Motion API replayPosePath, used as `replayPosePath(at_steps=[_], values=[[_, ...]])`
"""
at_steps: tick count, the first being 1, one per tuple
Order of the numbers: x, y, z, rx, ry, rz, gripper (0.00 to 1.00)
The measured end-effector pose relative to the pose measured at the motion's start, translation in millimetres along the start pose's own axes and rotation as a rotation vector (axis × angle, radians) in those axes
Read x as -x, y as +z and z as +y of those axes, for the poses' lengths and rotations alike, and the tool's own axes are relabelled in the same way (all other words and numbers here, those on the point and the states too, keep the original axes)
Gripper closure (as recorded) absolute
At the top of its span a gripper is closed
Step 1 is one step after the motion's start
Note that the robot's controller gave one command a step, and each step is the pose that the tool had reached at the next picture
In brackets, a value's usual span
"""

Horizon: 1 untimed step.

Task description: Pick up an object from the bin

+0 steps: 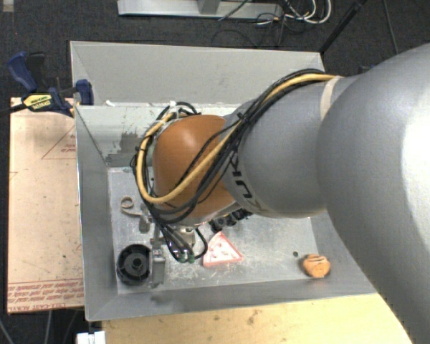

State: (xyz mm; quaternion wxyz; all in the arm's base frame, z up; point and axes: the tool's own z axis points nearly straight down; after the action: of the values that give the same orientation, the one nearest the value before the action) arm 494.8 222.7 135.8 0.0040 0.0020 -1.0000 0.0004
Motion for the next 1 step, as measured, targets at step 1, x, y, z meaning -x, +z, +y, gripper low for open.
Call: replayPosePath(at_steps=[1], values=[[2.2,-4.4,-0.9,0.002,0.004,-0.007,0.00]])
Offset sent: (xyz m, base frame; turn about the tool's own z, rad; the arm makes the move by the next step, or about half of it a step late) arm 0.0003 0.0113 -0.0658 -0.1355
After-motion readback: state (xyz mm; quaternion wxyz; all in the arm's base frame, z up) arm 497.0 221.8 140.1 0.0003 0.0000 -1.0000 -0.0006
